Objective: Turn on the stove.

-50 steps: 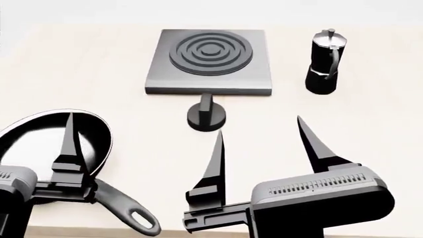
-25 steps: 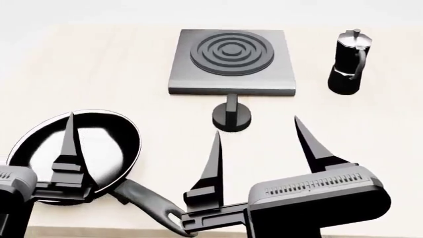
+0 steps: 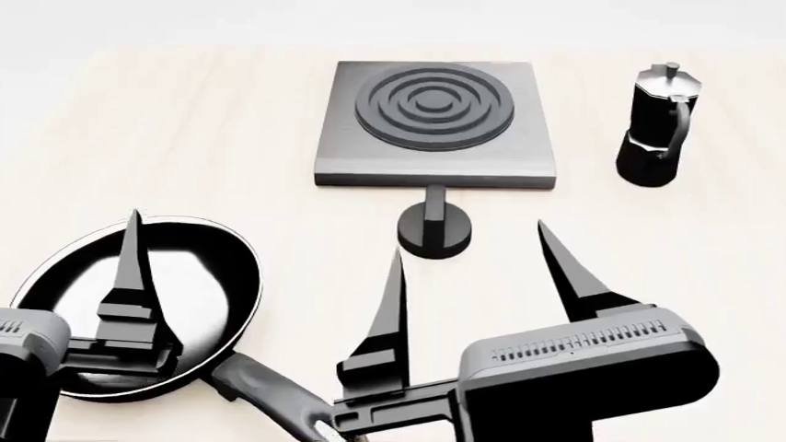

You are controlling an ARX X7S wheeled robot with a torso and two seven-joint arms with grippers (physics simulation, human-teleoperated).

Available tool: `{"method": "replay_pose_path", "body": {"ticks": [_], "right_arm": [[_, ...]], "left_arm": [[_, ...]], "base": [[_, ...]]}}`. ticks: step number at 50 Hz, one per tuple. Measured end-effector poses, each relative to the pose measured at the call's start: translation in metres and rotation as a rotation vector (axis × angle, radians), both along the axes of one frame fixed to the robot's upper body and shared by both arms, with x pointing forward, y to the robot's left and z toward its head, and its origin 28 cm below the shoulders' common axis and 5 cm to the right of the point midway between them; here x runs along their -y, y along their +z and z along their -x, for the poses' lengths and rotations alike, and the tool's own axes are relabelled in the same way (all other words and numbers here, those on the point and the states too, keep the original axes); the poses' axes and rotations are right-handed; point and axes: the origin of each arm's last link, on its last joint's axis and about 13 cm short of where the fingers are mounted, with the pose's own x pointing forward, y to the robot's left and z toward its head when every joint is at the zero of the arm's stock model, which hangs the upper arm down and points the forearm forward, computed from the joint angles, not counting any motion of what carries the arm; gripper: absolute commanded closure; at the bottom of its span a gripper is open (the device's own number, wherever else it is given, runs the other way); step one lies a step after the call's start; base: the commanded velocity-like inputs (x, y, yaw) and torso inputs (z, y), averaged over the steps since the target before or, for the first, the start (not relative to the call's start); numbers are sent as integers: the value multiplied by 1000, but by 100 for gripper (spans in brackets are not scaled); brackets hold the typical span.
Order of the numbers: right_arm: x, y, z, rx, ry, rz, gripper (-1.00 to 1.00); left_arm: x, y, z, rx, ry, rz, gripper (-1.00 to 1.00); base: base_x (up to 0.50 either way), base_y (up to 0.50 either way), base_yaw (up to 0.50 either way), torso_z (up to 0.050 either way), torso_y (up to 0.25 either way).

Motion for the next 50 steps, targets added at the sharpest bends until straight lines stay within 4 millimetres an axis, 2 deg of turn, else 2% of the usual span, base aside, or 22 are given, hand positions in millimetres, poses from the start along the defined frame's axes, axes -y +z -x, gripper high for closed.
{"method": "replay_pose_path", "body": {"ticks": [50], "right_arm": [[0,0,-1,4,-9,-12,-100]], "left_arm": [[0,0,0,0,1,6,-100]], "base": [[257,0,0,0,0]]}}
